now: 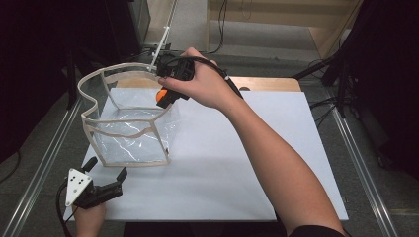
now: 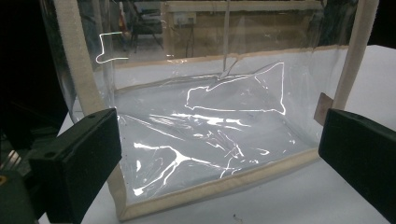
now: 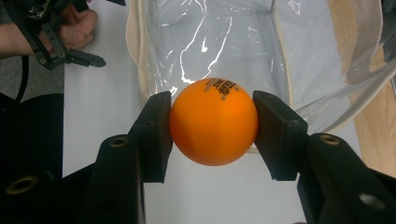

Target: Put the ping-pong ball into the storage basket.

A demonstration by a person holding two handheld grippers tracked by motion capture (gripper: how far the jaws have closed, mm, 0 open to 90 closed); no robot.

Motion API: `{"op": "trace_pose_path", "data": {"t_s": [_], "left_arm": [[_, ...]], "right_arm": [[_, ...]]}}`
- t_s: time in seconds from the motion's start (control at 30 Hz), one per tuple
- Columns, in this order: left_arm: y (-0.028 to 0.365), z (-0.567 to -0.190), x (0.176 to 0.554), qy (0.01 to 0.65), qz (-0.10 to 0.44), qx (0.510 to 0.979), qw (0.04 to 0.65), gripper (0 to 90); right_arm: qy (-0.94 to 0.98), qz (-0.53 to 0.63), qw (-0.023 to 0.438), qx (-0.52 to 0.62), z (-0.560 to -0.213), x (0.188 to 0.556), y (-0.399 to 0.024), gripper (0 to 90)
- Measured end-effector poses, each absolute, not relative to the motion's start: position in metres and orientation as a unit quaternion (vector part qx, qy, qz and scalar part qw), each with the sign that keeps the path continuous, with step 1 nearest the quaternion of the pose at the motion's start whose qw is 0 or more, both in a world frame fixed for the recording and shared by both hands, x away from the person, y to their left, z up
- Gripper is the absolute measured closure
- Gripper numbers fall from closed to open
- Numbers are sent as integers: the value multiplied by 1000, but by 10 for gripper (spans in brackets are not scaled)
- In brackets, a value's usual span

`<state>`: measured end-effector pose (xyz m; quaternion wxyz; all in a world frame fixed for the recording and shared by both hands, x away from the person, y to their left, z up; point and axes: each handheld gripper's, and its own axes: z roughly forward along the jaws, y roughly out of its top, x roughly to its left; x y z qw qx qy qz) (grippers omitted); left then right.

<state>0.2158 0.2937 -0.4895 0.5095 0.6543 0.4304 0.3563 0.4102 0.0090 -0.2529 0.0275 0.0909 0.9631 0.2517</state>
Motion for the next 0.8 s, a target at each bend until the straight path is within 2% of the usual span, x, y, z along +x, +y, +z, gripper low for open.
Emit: {"op": "trace_pose_path", "data": {"t_s": [0.8], "left_arm": [[294, -489, 216, 430, 355, 655, 509, 0]], "right_arm": [[962, 252, 29, 102, -267, 418, 21, 479]]}}
